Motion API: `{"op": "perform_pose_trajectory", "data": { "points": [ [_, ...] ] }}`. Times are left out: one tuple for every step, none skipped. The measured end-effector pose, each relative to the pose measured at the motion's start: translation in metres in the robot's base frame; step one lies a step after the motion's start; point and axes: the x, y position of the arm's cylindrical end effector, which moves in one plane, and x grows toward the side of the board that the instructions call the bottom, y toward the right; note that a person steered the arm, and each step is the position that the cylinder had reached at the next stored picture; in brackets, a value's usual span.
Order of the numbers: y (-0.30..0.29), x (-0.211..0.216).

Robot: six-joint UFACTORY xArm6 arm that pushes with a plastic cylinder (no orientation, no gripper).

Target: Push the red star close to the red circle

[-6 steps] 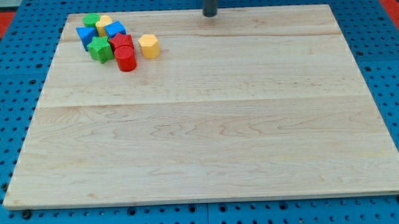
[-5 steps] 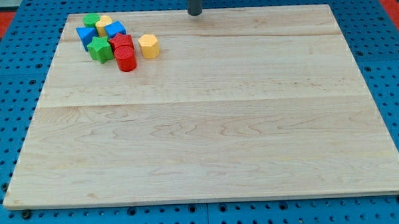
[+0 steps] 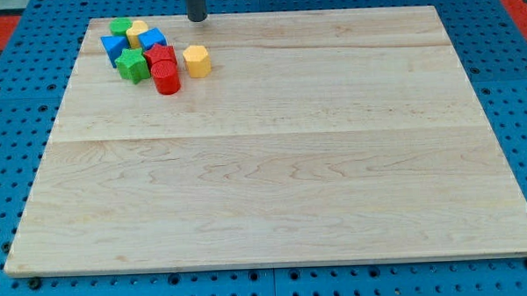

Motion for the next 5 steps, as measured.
{"op": "perform_pose_trajectory", "data": {
  "points": [
    [-0.046,0.0],
    [-0.065,0.022],
    [-0.061,0.039],
    [-0.058,0.07],
    [-0.052,0.103]
  ]
}}
